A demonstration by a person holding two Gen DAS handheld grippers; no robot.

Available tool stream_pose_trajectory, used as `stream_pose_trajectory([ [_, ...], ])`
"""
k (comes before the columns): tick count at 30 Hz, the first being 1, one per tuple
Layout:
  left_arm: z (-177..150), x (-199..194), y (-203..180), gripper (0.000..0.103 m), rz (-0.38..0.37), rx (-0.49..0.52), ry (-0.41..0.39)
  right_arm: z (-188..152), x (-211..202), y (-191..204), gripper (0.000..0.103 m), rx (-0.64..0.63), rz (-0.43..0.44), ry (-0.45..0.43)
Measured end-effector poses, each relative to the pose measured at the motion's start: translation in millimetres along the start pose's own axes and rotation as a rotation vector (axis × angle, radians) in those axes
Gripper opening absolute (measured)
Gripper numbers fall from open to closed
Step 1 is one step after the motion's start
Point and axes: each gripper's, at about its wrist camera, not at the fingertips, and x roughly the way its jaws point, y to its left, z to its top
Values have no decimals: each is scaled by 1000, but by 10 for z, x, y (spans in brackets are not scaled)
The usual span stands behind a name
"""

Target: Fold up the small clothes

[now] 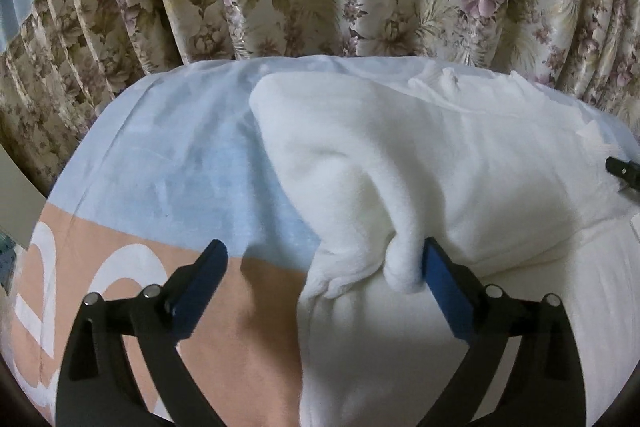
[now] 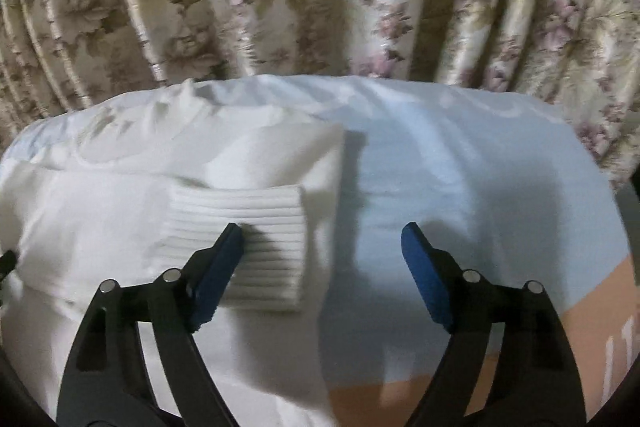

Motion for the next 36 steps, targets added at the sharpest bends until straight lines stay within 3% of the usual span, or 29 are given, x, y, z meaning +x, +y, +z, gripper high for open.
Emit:
stream_pose_trajectory([
  [7, -54, -126, 79, 97, -25, -19, -37, -5, -24, 0, 87, -44, -88, -26],
  [15, -146, -256, 338, 97, 0, -100, -74, -38, -80, -47, 90, -44, -99, -25],
  [18, -136, -205, 347, 97, 5, -76, -60, -47, -84, -40, 90, -43, -99, -28],
  [24, -15, -188, 181, 97, -37, -15, -103, -56, -78, -23, 91, -54, -104, -30],
  [27, 26, -36, 95, 97, 60, 52, -71, -67, -88, -16, 91, -47, -102, -29],
  [30, 21, 15, 210, 97, 89, 18, -53, -70, -89, -19, 91, -48, -101, -28],
  [36, -29, -62, 517, 97, 197, -5, -97, -73, -109, -26, 91, -41, -104, -34],
])
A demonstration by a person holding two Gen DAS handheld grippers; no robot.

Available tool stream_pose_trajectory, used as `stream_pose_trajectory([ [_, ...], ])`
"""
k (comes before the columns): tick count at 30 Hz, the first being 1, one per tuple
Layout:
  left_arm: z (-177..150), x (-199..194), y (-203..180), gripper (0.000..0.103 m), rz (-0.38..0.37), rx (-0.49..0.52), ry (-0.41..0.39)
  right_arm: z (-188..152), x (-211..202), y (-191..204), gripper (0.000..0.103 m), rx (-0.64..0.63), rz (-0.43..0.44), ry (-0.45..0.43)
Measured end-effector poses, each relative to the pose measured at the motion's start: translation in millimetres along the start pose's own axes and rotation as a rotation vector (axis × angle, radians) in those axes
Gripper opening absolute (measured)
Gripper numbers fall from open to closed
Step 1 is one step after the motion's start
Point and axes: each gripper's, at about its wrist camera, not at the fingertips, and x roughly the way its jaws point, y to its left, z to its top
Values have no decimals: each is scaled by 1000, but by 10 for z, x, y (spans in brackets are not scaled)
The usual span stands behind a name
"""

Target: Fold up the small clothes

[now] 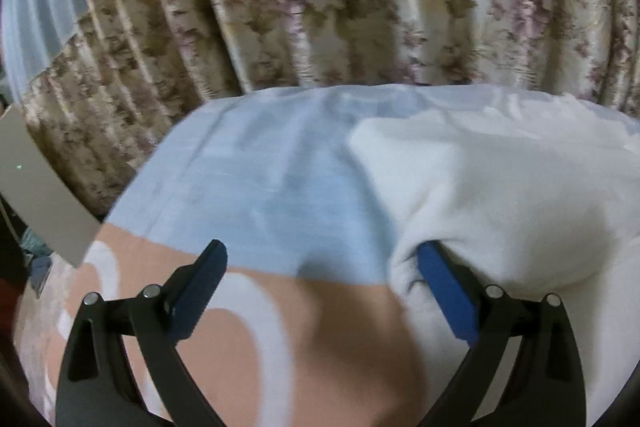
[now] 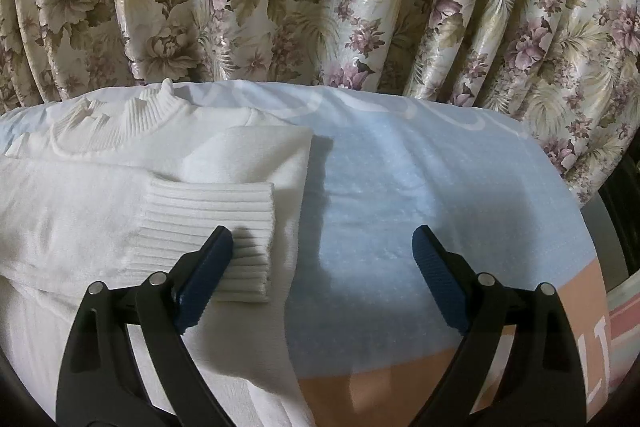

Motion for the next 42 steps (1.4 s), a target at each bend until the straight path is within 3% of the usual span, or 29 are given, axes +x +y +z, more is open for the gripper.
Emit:
stream_pose_trajectory([
  [4, -29, 94, 286, 92, 7, -64, 50, -4, -15, 1, 92, 1, -9, -1],
  [7, -52, 30, 464, 91, -85, -126, 25, -4, -26, -26, 92, 13, -8, 4],
  [14, -152, -369, 454, 91, -223, -108, -41, -154, -332, -156, 92, 40, 31, -21],
  [18, -345, -669, 373, 91, -285, -107, -41, -434, -654, -280, 92, 47, 77, -33],
  [22, -760, -1088, 301, 91, -338, -117, -22, -864, -1029, -383, 92, 59, 118, -41],
  [27, -1385, -1592, 207, 91, -326, -116, 17, -1486, -1552, -432, 92, 73, 185, -46],
  [31, -1680, -1881, 154, 91, -323, -131, 29, -1832, -1875, -395, 92, 60, 209, -42],
  [35, -1861, -2139, 17, 91, -281, -89, 6, -2032, -2124, -306, 92, 30, 174, -44],
  [42, -2013, -2270, -140, 91, -276, -71, 33, -2227, -2348, -232, 92, 28, 167, -34],
])
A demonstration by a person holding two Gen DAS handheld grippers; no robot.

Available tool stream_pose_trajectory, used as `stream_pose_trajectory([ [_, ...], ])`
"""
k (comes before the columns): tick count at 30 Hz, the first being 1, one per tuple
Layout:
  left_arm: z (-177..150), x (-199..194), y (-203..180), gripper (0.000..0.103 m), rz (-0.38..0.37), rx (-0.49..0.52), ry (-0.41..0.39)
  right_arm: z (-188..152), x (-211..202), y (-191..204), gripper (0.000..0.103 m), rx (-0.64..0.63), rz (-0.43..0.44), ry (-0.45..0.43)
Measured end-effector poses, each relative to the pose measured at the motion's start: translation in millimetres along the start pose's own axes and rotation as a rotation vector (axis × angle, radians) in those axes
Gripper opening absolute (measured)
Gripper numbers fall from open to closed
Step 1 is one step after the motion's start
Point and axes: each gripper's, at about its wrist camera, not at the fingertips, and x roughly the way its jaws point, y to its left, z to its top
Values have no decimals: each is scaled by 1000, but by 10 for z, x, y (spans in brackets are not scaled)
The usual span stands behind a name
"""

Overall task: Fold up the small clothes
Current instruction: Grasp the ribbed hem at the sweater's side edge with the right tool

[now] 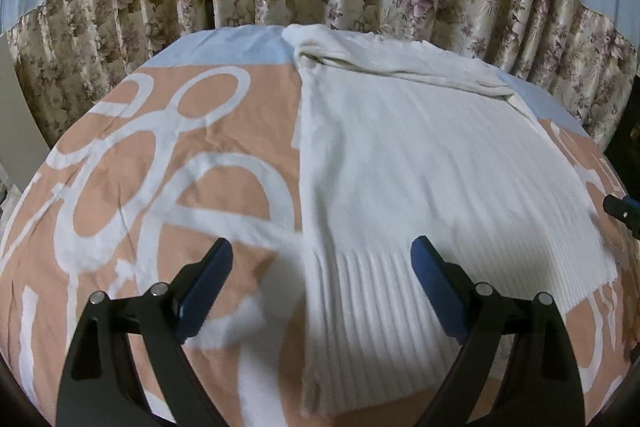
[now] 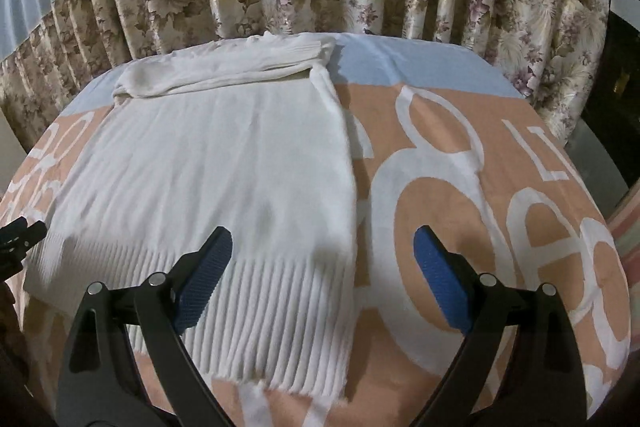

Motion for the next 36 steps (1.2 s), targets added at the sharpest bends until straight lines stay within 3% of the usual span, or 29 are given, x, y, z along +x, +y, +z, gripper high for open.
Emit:
stream_pose_trajectory([
  [11, -111, 43, -83, 91, 22, 7, 49, -380, 67, -45, 89, 66, 48, 89],
  [17, -162, 85, -158, 91, 30, 47, 60, -436, 128, -94, 73, 93, 82, 111],
  [19, -167, 97, -152, 91, 25, 48, 66, -440, 129, -60, 63, 79, 98, 107],
  [21, -174, 103, -137, 91, 18, 40, 71, -440, 130, -41, 42, 66, 116, 103],
  [24, -166, 107, -131, 91, 13, 33, 76, -425, 130, -34, 27, 66, 154, 101],
  [30, -167, 100, -106, 92, -1, 29, 83, -417, 118, -95, 13, 107, 209, 91],
  [36, -180, 85, -83, 91, -38, -3, 80, -440, 107, -68, 13, 107, 197, 73],
])
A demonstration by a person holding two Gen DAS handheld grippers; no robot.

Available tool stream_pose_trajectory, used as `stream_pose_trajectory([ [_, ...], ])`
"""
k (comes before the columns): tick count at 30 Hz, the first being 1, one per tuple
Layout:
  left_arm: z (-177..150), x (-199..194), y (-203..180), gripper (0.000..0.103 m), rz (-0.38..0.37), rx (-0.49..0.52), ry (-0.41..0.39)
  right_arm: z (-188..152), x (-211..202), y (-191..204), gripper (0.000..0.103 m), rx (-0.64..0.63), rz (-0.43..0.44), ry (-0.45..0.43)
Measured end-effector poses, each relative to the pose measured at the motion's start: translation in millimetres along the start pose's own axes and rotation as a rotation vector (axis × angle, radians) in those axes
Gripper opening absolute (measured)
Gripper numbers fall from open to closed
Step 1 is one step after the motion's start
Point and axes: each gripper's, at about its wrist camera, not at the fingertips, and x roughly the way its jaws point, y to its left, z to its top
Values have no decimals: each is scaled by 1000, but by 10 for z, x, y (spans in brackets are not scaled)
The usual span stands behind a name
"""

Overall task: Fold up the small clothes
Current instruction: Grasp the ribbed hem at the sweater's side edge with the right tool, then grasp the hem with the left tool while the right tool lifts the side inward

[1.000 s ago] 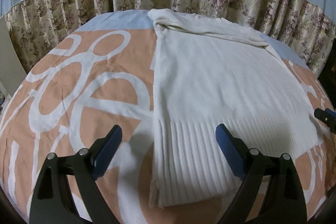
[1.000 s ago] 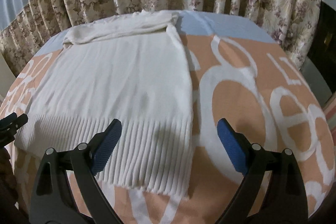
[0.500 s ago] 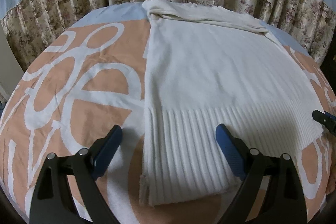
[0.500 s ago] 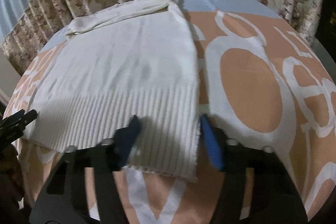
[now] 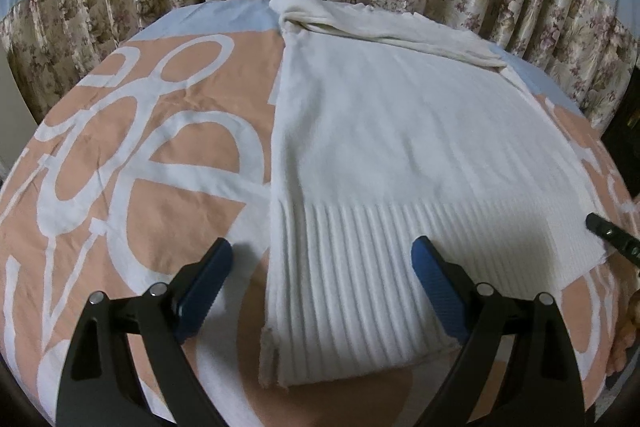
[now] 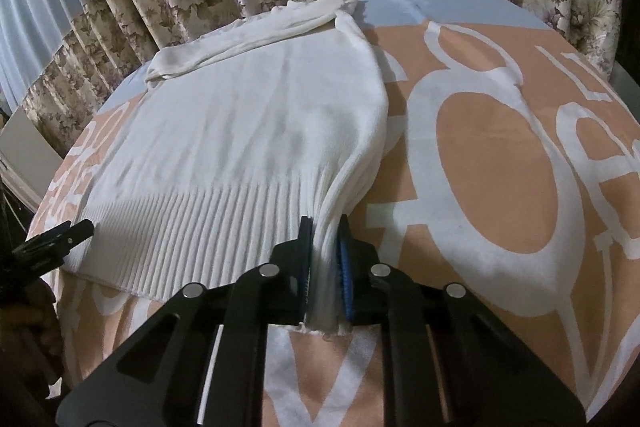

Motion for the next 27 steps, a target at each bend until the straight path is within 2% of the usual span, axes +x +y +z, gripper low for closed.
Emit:
stream_pose_trajectory([
  [5, -16, -12, -30, 92, -49, -11, -1, -1, 11, 14, 13, -11, -9, 0],
  [10, -23, 14, -143, 91, -27, 33, 11, -15, 16, 11, 14, -6, -6, -3],
  [12, -30, 27, -182, 84, -10, 53, 14, -14, 22, 3, 14, -4, -4, -2],
  [14, -27, 8, -159, 64, -14, 34, 1, -14, 24, -6, 14, -2, -1, -2],
  [15, -26, 3, -137, 61, -19, 19, -2, -15, 27, -5, 15, -1, 0, -2],
  [17, -25, -7, -80, 44, -31, -7, -8, -17, 25, -8, 15, -1, 0, -2],
  [21, -20, -21, -9, 30, -52, -43, -12, -20, 28, -12, 16, -5, -1, -1],
  [23, -21, -32, -36, 19, -76, -43, -10, -22, 28, -10, 16, -8, -4, -1],
  [27, -36, -33, -105, 17, -83, -36, -14, -33, 19, -4, 16, -14, -10, -3],
])
